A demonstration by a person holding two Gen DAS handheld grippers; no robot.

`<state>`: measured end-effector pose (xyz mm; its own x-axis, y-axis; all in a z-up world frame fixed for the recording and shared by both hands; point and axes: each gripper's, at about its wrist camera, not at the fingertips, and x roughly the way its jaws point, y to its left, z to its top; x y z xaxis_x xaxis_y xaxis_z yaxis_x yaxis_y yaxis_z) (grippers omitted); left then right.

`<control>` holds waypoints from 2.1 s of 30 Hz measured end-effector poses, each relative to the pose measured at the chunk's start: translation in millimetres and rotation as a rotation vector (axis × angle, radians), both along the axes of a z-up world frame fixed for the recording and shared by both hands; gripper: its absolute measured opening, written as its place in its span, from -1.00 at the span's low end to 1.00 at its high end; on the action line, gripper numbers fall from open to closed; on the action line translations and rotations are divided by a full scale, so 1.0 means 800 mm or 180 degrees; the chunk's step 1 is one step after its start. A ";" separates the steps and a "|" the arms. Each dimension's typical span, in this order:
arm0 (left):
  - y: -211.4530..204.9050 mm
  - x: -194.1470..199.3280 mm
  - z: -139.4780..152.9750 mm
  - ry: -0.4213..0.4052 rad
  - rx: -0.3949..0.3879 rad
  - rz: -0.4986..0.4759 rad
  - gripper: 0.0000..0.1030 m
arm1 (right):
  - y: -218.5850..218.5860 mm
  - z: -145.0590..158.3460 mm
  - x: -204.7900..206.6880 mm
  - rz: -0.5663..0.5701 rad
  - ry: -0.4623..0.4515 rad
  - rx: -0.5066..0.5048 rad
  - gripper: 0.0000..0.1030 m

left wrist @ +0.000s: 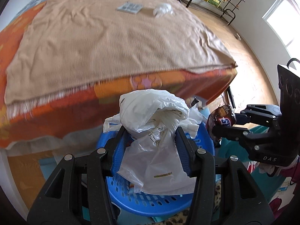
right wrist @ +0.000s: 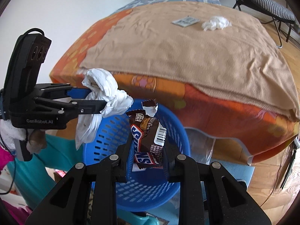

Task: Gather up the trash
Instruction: 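Open the right gripper dropping the Snickers while the left drops the bag into the basket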

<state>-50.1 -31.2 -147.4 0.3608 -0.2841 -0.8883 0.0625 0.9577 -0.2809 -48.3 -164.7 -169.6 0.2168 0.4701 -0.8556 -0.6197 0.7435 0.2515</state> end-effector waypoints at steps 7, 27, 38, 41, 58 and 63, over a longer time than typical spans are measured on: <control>0.000 -0.015 -0.028 0.0198 -0.0041 -0.0020 0.01 | 0.004 -0.021 -0.005 0.0020 0.0145 -0.0074 -0.55; -0.018 -0.017 -0.046 0.0366 -0.0038 -0.0146 0.08 | 0.010 -0.042 -0.005 -0.0014 0.0356 -0.0210 -0.16; -0.017 -0.017 -0.047 0.0389 -0.0004 -0.0176 0.09 | 0.009 -0.042 -0.006 -0.0047 0.0294 -0.0318 -0.10; -0.018 -0.018 -0.046 0.0386 -0.0007 -0.0208 0.10 | 0.007 -0.041 -0.004 -0.0062 0.0297 -0.0317 -0.10; -0.027 -0.021 -0.031 0.0358 -0.0243 -0.0333 0.11 | 0.006 -0.037 -0.003 -0.0094 0.0304 -0.0248 -0.10; -0.024 -0.021 -0.023 0.0322 -0.0280 -0.0323 0.11 | 0.003 -0.034 0.000 -0.0134 0.0297 -0.0225 -0.10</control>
<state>-66.8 -50.7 -165.8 0.2361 -0.3930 -0.8887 0.1248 0.9193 -0.3733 -48.0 -162.3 -196.6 0.1529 0.4000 -0.9037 -0.5638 0.7863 0.2526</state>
